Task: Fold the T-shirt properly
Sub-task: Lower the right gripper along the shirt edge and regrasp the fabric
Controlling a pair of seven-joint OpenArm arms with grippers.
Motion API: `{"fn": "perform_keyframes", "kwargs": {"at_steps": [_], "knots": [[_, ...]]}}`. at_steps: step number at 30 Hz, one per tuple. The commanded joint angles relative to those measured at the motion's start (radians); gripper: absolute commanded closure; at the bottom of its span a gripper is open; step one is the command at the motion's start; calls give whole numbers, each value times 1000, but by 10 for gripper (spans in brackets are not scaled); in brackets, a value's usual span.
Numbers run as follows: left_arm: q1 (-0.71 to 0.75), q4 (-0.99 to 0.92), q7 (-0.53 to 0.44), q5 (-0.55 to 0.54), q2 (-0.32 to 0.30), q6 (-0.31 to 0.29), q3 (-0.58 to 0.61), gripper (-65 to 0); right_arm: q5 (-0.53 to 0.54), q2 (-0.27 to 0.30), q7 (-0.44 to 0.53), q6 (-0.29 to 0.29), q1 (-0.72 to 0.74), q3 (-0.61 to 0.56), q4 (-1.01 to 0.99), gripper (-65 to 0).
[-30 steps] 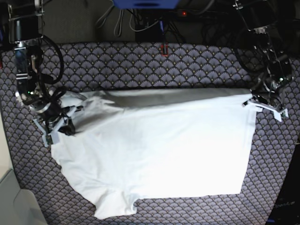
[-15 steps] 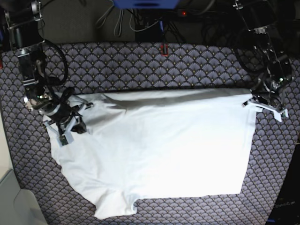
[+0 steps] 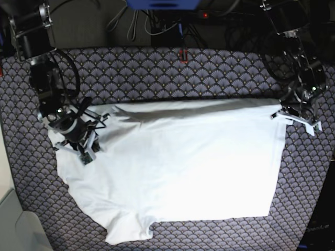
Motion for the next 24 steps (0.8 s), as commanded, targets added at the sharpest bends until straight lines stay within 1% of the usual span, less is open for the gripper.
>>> {"fn": "perform_keyframes", "kwargs": {"at_steps": [1,6,10,16,20,22,24], "knots": [[-15,16,-19,0,-14,0,-4,-4,0,13,25,-2,26,8,17,0],[-15,16,-20,0,-15,0,-4,-4,0,11,24,-2,45,8,14,0],[-26,16,-20,0,-15,0,-4,-4,-1,-7,21,-2,63,8,-22,0],[-31,24,-20,0,-17,0,-4,-4,-1,-7,21,-2,68,8,-45,0],[-60,18,-13,0,-18,0,-4,-4,-1,-7,22,-2,64,8,-46,0],[-66,16,-14,0,-17,0,9,-4,0,-7,22,-2,64,9,-46,0],[-72,18,-20,0,-20,0,47,-4,0,-7,22,-2,64,9,-46,0]]}}
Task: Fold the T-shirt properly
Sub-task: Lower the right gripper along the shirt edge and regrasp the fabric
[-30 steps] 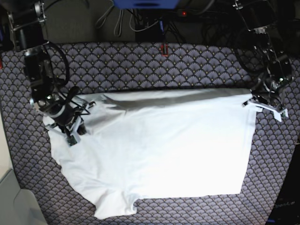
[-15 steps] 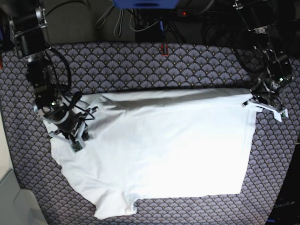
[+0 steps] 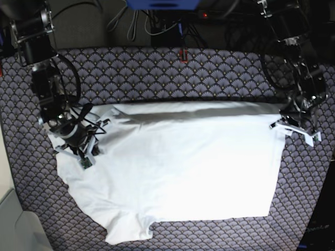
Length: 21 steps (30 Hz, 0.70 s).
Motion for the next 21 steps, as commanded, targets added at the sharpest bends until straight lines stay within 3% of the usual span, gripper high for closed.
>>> {"fn": "perform_keyframes", "kwargs": {"at_steps": [1,21], "knots": [[-26,18,-15,-8,-12,-1,17,-4,3,12,25,-3,21,8,15,0],[-55,-1,-15,-6,-48,7,46,-5,3,10,27,-3,20,11,15,0]]}}
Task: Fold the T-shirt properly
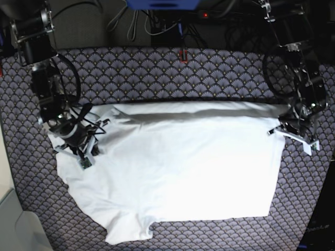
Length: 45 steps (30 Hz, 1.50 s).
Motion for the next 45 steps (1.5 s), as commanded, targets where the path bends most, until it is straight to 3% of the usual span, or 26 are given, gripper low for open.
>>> {"fn": "perform_keyframes", "kwargs": {"at_steps": [1,5,10,14,18,32,45], "knots": [[-20,-1,-18,-3,-14,0,-3,-5,3,10,24,-2,22,6,15,0],[-22,-36,-17,-3,-16,0,-3,-47,3,10,21,-2,22,8,15,-20],[-16,-42,-18,-4,-16,-4,-4,-305,3,12,19,-2,19,9,15,-176],[-14,-30,-49,-6,-16,-7,-4,-438,5,12,19,-2,19,11,20,-287],[-14,-30,-61,-6,-16,-7,-4,-445,5,12,24,-2,17,18,21,-349],[30,-30,-60,-12,-8,-7,-1,-444,6,10,25,-2,3,84,32,-350],[-4,-44,-61,-10,15,-9,2,-428,6,10,19,-2,-99,230,253,-350]]}}
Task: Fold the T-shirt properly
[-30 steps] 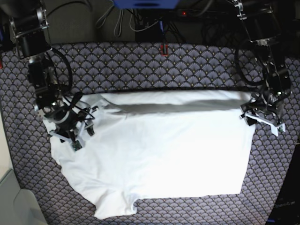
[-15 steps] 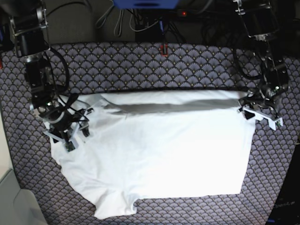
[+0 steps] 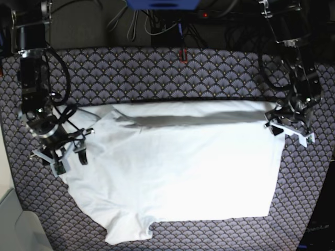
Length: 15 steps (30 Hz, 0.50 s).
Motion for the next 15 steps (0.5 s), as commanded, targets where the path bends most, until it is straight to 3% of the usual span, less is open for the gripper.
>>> {"fn": "perform_keyframes", "kwargs": {"at_steps": [1,8,15], "knots": [[-35,9,-19,-3,-7,-2,0,-412,4,13,20,-3,-5,17,29,-350],[-97,-62,-49,-6,16,-2,0,-240,4,15,27,-3,-124,71,95,-350],[-94,30,-52,-8,21,-2,-6,-200,4,18,25,-3,-166,123,115,-354]]}}
